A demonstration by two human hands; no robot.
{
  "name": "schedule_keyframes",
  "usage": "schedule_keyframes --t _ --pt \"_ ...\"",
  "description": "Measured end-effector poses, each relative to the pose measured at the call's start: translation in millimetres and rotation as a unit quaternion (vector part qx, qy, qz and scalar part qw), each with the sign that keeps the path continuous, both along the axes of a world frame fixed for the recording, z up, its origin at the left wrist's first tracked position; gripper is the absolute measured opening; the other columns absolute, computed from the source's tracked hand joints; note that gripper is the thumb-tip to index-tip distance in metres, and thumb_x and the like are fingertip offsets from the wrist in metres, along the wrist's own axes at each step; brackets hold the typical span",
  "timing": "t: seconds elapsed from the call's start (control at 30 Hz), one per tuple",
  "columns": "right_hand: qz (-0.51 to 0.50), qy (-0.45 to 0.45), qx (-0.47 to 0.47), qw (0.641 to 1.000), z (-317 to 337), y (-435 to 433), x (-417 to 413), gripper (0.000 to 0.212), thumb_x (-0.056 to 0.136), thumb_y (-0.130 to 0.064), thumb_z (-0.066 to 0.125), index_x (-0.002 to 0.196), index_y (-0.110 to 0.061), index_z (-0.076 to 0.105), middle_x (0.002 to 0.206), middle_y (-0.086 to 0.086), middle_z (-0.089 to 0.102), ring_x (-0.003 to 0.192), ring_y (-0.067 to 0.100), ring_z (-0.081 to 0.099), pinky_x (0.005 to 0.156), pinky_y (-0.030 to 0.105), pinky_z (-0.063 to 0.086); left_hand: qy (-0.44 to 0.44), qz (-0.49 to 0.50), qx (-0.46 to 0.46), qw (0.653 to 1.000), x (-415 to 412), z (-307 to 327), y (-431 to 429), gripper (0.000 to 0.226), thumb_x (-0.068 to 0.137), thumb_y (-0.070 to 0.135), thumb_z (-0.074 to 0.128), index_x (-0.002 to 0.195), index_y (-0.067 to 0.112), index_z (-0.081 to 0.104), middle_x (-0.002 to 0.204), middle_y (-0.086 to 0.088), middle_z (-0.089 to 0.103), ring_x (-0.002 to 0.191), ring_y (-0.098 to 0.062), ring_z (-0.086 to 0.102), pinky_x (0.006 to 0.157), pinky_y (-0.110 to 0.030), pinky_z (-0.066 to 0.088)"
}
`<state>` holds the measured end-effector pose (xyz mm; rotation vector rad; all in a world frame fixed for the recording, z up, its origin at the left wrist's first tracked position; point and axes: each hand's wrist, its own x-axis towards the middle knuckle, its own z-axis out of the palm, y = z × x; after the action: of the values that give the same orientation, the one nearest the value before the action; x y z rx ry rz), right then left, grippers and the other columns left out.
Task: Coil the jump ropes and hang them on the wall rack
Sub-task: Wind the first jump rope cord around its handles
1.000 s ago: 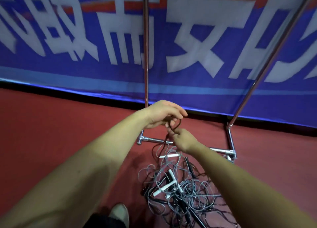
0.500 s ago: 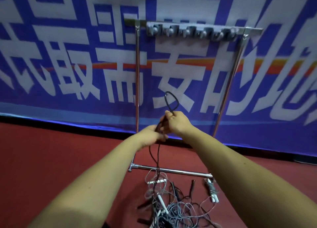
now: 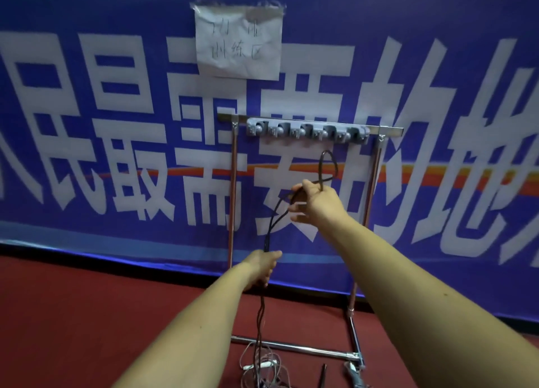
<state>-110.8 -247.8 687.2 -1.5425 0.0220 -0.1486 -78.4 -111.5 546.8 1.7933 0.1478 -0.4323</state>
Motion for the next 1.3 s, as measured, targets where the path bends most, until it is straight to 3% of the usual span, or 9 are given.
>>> schedule_keyframes --t 0.13,0.27,0.4,0.5,0.67,0.83,1.0,1.13,1.3 --pt "-0.026 0.049 -0.047 0.997 -26.2 -23.1 -6.6 0.019 0.1 -0.022 0.053 0.087 -0.012 0.063 0.09 0.012 0.066 0.075 0.024 0.061 0.062 0.036 0.055 -0.063 0.047 0.001 0.997 4.3 29.6 -0.2 0.021 0.083 0.02 0.073 0.095 0.004 0.064 0.051 0.0 0.034 0.042 -0.017 0.032 0.045 -0.024 0.027" --pt "0.04 0.099 -0.049 0.993 -66.7 -37.6 -20.6 0.011 0.09 -0.024 0.071 0.092 -0.016 0.064 0.102 0.006 0.068 0.085 0.022 0.065 0.066 0.035 0.058 -0.067 0.006 -0.043 0.997 1.8 75.1 -6.1 0.012 0.086 0.004 0.064 0.086 0.011 0.054 0.06 0.002 0.031 0.044 -0.01 0.022 0.044 -0.026 0.017" --pt "0.102 0.097 -0.01 0.99 -94.2 -23.6 -32.3 0.041 0.08 -0.027 0.083 0.115 -0.018 0.063 0.111 0.002 0.071 0.095 0.021 0.069 0.068 0.033 0.058 -0.072 0.001 -0.066 0.995 -6.6 115.7 -17.6 0.014 0.094 0.001 0.05 0.083 0.01 0.049 0.061 0.001 0.028 0.041 -0.008 0.022 0.041 -0.023 0.018" --pt "0.11 0.063 -0.058 0.99 -96.8 -1.7 -33.9 0.038 0.084 -0.029 0.08 0.118 -0.023 0.064 0.103 -0.003 0.073 0.082 0.016 0.07 0.059 0.027 0.054 -0.071 -0.012 -0.089 0.993 -12.5 128.4 -25.4 0.028 0.094 0.002 0.044 0.071 0.017 0.039 0.057 0.002 0.025 0.041 -0.01 0.02 0.043 -0.024 0.021" --pt "0.057 0.023 -0.093 0.994 -93.0 19.8 -20.6 0.023 0.101 -0.018 0.057 0.081 -0.009 0.065 0.068 0.003 0.063 0.05 0.013 0.05 0.047 0.023 0.043 -0.128 -0.017 -0.149 0.98 -14.3 128.9 -17.7 0.014 0.089 0.003 0.049 0.095 0.01 0.06 0.071 -0.004 0.05 0.06 -0.015 0.047 0.06 -0.029 0.042" --pt "-0.008 -0.016 -0.013 1.0 -71.9 8.9 1.1 0.032 0.106 -0.018 0.045 0.081 -0.01 0.062 0.063 0.002 0.06 0.043 0.01 0.049 0.041 0.022 0.04 -0.122 -0.083 -0.154 0.977 -2.2 77.4 16.5 0.055 0.077 -0.001 0.047 0.126 0.014 0.064 0.12 -0.009 0.072 0.111 -0.02 0.067 0.102 -0.039 0.05" --pt "0.004 -0.03 0.049 0.998 -39.0 7.0 11.6 0.033 0.108 -0.021 0.041 0.086 -0.008 0.061 0.067 0.004 0.059 0.048 0.012 0.048 0.045 0.023 0.039 -0.062 -0.188 0.02 0.98 -0.4 1.1 23.0 0.026 0.098 0.018 0.057 0.12 0.024 0.069 0.121 0.0 0.07 0.102 -0.014 0.063 0.092 -0.03 0.048" --pt "0.031 -0.05 0.103 0.993 -30.7 7.2 13.4 0.031 0.108 -0.021 0.041 0.089 -0.008 0.062 0.07 0.005 0.062 0.051 0.012 0.052 0.048 0.023 0.043 -0.095 -0.218 0.197 0.951 6.8 -42.3 19.4 0.026 0.091 0.05 0.059 0.103 0.032 0.074 0.09 0.003 0.067 0.076 -0.013 0.058 0.074 -0.029 0.044" --pt "-0.052 -0.013 0.017 0.998 -72.9 -12.8 20.6 0.019 0.104 -0.02 0.049 0.102 -0.012 0.066 0.097 0.008 0.067 0.063 0.015 0.062 0.051 0.025 0.05 -0.148 -0.139 0.189 0.961 12.3 -59.1 24.3 0.031 0.101 0.037 0.054 0.083 0.021 0.073 0.086 -0.004 0.076 0.079 -0.024 0.073 0.077 -0.04 0.056"
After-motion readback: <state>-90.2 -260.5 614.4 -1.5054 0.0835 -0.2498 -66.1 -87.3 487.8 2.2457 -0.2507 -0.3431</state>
